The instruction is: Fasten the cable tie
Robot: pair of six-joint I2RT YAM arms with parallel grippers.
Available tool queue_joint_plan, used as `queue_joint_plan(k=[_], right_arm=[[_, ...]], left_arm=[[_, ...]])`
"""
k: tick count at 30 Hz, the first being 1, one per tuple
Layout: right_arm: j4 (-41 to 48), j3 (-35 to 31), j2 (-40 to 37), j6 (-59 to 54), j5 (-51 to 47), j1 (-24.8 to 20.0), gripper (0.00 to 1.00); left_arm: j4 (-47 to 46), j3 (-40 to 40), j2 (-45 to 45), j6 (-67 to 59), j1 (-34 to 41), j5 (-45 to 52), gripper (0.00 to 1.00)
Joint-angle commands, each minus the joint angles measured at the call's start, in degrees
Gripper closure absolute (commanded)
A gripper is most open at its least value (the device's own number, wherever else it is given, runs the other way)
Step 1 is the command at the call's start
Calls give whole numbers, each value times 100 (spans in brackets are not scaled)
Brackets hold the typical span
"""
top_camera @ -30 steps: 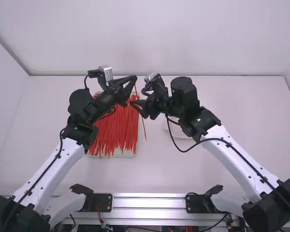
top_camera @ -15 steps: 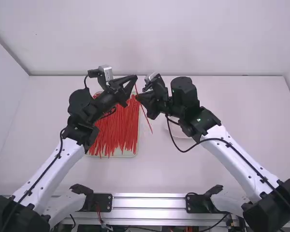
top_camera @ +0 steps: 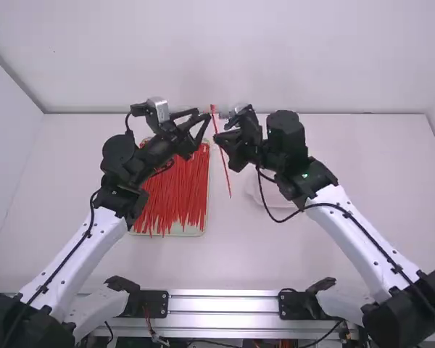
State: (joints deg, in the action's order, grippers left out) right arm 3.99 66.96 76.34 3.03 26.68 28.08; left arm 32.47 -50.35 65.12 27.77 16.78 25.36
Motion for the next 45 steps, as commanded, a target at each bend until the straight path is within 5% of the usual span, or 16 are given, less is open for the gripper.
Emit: queue_joint_plan(k=[1,7,10,22,34,36,45], right_arm=[[-68,-28,-31,0,262,-299,100],[-269,-31,-17,-170,1143,-975,100],[-363,-31,9,-503,1786,-1198,100],[-625,-31,22,-1327,3532,-1294,100],[-1762,-31,22,103,3654,-1012,100],[-1891,-31,22,396,3657,-984,100],[-1987,-31,22,-46,4271,-721,100]], left_arm=[[59,15,-20,-426,48,59,42],[-260,-96,-20,-837,-116,-350,12],[-376,-304,81,-1145,-378,365,0],[-273,-1438,656,-1252,-1226,4450,1],[1036,-1661,656,291,-1185,4922,1],[1285,-1661,656,568,-1187,4854,12],[1126,-1661,656,592,-1049,4863,21]])
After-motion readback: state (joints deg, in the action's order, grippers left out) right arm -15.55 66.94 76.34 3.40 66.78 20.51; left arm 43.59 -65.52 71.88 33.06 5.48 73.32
